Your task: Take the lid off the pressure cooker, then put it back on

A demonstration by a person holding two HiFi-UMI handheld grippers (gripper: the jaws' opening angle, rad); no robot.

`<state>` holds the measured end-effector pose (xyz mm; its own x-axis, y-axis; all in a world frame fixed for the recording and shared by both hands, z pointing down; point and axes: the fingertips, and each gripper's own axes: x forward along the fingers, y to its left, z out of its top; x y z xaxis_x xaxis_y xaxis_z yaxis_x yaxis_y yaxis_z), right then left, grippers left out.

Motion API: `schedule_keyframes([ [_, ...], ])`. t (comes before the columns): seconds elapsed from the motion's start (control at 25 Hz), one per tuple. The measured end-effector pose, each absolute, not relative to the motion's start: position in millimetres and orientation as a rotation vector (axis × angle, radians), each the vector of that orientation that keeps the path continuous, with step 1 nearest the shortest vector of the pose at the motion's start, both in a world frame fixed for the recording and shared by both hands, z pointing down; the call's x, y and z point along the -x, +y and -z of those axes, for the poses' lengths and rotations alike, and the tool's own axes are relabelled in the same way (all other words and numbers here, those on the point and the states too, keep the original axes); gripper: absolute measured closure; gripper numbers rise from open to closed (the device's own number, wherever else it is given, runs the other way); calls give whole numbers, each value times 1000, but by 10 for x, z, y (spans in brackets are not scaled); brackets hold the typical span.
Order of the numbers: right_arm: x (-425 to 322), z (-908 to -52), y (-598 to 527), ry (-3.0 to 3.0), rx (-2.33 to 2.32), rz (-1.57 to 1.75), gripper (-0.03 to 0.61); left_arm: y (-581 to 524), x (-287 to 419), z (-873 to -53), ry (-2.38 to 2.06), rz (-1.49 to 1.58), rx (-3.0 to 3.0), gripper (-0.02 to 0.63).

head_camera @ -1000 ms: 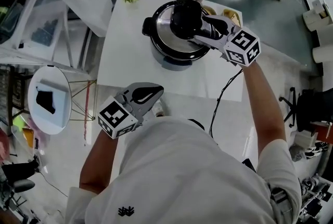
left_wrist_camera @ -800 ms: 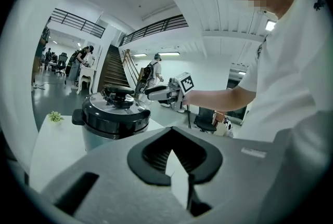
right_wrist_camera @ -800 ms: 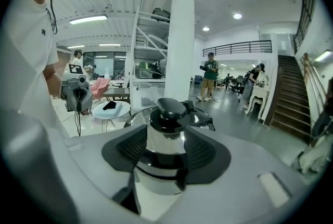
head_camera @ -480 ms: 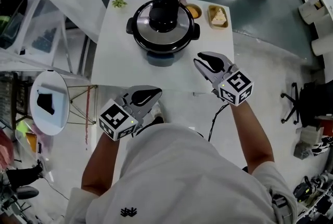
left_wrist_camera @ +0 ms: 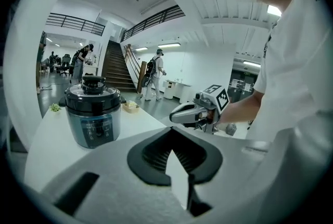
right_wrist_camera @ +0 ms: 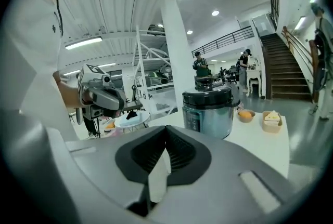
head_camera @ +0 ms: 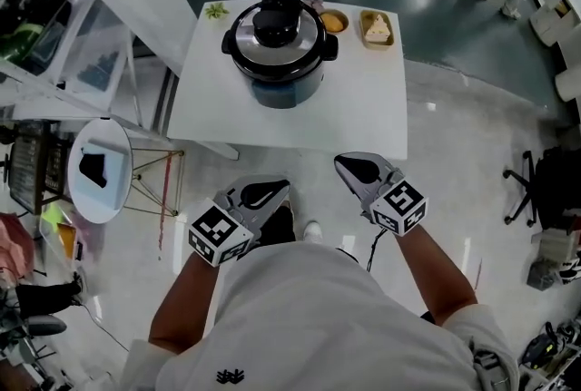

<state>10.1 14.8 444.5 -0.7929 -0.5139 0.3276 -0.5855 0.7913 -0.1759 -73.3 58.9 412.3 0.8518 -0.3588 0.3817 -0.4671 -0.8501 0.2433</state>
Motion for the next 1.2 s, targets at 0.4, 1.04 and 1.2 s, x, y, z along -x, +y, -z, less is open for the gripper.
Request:
schedule_keyframes([
  [0.4, 7, -4558, 845, -2703, -855, -428, 569, 1101, 894, -4222, -646, -535, -2681, 607],
  [1.04, 806, -4330, 1163, -2643, -940, -352, 568, 1230, 1737, -4132, -639, -461, -2662, 607],
  [1.2, 958, -4336, 1248, -2634, -914, -335, 568, 1254, 1804, -4108, -627, -452, -2676, 607],
])
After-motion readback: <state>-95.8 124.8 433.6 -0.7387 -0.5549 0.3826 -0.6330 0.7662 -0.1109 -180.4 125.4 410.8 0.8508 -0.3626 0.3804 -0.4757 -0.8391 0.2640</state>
